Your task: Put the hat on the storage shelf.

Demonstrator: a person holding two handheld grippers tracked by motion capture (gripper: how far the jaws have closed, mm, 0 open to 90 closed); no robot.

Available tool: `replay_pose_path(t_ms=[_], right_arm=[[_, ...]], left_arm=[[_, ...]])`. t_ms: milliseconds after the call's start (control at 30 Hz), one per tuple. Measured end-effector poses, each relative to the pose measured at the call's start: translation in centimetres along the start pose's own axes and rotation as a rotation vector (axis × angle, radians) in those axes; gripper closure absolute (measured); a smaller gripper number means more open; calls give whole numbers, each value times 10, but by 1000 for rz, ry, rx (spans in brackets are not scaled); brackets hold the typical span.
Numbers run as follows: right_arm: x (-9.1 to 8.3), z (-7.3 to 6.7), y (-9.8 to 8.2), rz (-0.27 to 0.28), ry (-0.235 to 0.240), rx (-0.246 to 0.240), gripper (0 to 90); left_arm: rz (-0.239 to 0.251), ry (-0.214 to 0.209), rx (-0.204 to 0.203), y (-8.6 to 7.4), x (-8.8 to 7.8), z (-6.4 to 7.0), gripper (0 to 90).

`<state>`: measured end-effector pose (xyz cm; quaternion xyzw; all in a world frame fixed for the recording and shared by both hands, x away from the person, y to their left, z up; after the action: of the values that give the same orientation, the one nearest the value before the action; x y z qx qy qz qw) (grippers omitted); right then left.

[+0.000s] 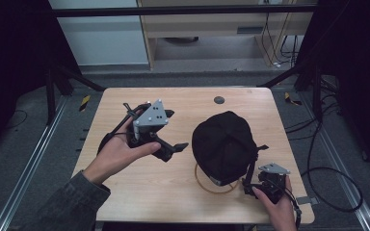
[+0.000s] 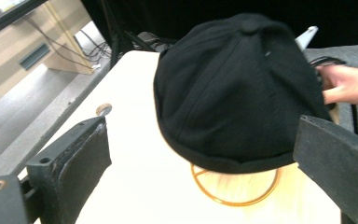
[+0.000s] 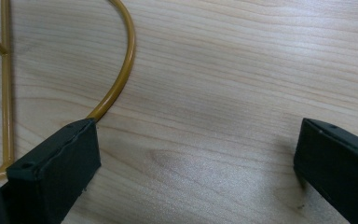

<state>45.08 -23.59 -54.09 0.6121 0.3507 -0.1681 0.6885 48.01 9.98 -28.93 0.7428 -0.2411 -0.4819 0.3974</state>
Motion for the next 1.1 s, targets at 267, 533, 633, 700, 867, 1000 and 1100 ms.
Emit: replay_pose_path(t_ms=[267, 533, 633, 700, 867, 1000, 1100], right_arm=[[0, 0, 0, 1, 0, -2, 5], [0, 0, 0, 0, 2, -3, 5], [0, 0, 0, 0, 2, -2, 5], [0, 0, 0, 0, 2, -2, 5], [0, 0, 0, 0, 2, -2, 5], [0, 0, 0, 0, 2, -2, 5], [0, 0, 0, 0, 2, -2, 5]], left_arm=[[-71, 12, -14, -40, 10, -5, 33], [-128, 5, -60, -81, 28, -11, 36], [-151, 12, -64, -91, 32, -15, 37], [-161, 16, -79, -100, 34, -17, 38], [-161, 22, -139, -133, 35, -26, 38], [-180, 41, -174, -159, 36, -29, 38], [-203, 41, -202, -179, 37, -29, 39]])
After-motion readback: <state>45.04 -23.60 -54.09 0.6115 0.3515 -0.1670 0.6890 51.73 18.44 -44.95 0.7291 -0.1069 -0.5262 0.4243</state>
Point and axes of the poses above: each handheld gripper's, and its own axes: x roughly forward along the jaws, y roughly out of its top, z roughly to its right, the point moved 4 cm from there along x, roughly forward along the jaws
